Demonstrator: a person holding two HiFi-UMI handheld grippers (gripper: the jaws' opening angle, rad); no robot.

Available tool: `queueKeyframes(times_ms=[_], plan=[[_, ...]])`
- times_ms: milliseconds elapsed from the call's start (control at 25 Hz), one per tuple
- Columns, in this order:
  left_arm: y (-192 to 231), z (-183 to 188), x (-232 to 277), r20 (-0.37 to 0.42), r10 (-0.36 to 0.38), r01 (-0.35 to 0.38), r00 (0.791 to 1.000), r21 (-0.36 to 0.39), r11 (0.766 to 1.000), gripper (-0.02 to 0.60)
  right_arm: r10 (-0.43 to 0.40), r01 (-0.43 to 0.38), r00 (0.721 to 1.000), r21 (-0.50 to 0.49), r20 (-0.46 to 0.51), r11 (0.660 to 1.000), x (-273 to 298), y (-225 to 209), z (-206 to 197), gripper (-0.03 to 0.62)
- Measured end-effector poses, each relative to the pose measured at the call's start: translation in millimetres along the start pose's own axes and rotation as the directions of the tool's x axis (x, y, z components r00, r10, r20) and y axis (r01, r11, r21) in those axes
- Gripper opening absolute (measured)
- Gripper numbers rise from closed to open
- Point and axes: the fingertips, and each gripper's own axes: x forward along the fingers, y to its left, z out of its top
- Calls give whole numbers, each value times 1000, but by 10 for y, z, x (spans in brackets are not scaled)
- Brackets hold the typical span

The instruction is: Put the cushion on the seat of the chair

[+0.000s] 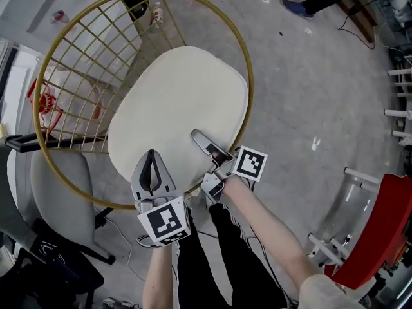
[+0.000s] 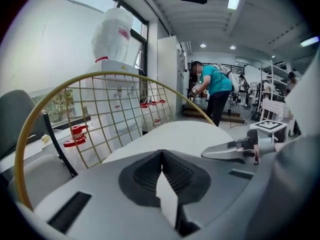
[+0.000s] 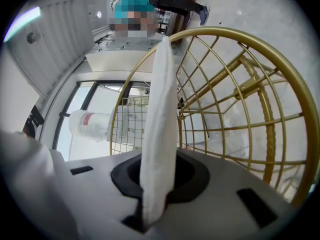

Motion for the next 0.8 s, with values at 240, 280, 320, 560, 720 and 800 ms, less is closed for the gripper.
queueKeyframes(times_ms=[240,280,320,560,720,800], plan=[[-129,-235,79,-60,-37,39,998,33,999,14,-57,58,998,-76,6,995,-16,-174,74,57],[-135,-278,88,-71,-36,38,997,27,999,14,-68,68,998,-81,5,994,-21,-204,88,57],[-141,-321,92,-83,-36,38,996,21,999,14,-74,74,997,-82,4,994,-24,-226,94,57],[-207,-489,90,-131,-46,50,990,24,998,14,-188,190,982,-101,27,977,-64,-402,102,105],[-238,-573,100,-166,-53,57,985,18,998,14,-262,265,964,-88,45,960,-133,-513,116,219],[-247,-597,99,-174,-55,58,983,15,998,14,-297,301,953,-78,60,951,-188,-557,134,253]])
